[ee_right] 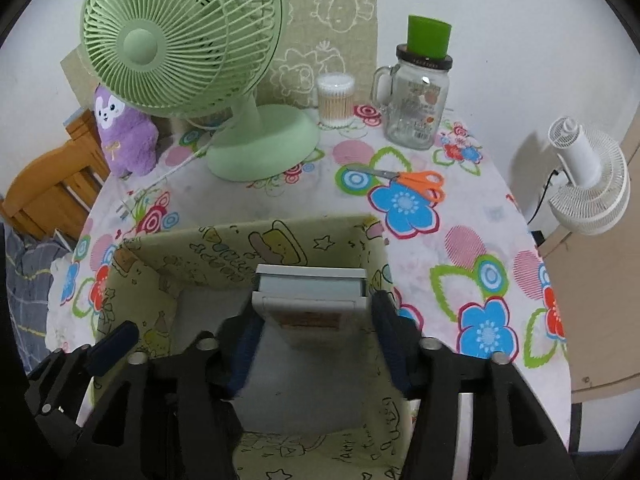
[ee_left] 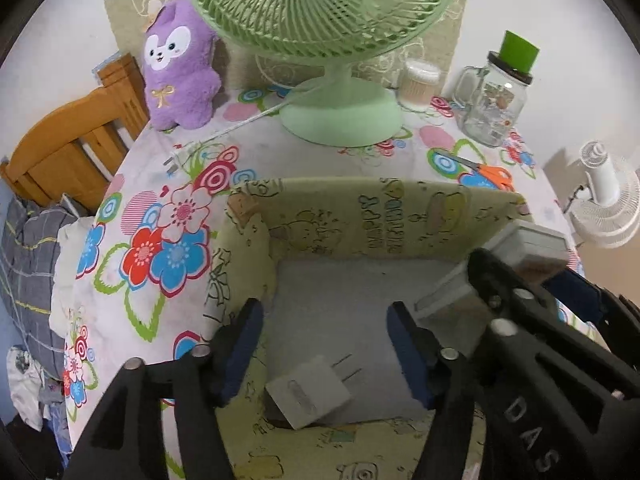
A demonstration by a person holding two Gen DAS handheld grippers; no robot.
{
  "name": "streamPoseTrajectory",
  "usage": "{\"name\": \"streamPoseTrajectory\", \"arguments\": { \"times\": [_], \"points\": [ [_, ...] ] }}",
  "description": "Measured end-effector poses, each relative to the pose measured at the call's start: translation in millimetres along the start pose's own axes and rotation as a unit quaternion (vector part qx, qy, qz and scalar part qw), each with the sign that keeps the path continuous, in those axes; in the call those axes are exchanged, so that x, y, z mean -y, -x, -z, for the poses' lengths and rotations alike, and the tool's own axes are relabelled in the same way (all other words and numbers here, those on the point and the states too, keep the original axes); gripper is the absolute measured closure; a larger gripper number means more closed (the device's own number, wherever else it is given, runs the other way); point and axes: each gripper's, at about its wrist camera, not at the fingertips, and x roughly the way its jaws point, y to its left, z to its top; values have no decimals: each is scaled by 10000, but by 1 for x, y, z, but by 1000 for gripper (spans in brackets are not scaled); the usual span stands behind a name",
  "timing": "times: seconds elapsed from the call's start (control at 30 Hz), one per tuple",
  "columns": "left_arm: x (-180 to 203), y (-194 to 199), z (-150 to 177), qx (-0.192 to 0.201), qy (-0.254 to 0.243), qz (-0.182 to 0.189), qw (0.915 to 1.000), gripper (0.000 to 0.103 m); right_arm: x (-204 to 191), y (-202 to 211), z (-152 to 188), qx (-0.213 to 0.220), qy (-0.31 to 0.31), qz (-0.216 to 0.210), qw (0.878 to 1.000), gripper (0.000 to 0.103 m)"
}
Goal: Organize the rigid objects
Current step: 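Lower the card and remote into the box and open both tools, then withdraw both tools and move the right tool to the white round object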
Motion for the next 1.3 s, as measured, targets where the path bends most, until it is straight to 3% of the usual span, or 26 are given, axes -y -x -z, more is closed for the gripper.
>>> {"name": "streamPoseTrajectory", "arguments": {
  "times": [0.1, 0.17, 0.3, 1.3],
  "points": [
    [1, 7, 1, 48, -59, 33, 10000, 28, 2, 4, 1, -36, -66, -113, 9999, 34],
    [1, 13, 3, 104, -108, -56, 9999, 18, 1, 7, 2, -65, -80, -133, 9999, 31],
    [1, 27, 6, 212, -192, -35, 9996, 14, -1, 17, 6, -1, -94, -43, 9999, 18],
    [-10, 103, 69, 499, -223, 95, 9985, 9, 0, 102, 65, 208, -128, -8, 9997, 18]
  ]
}}
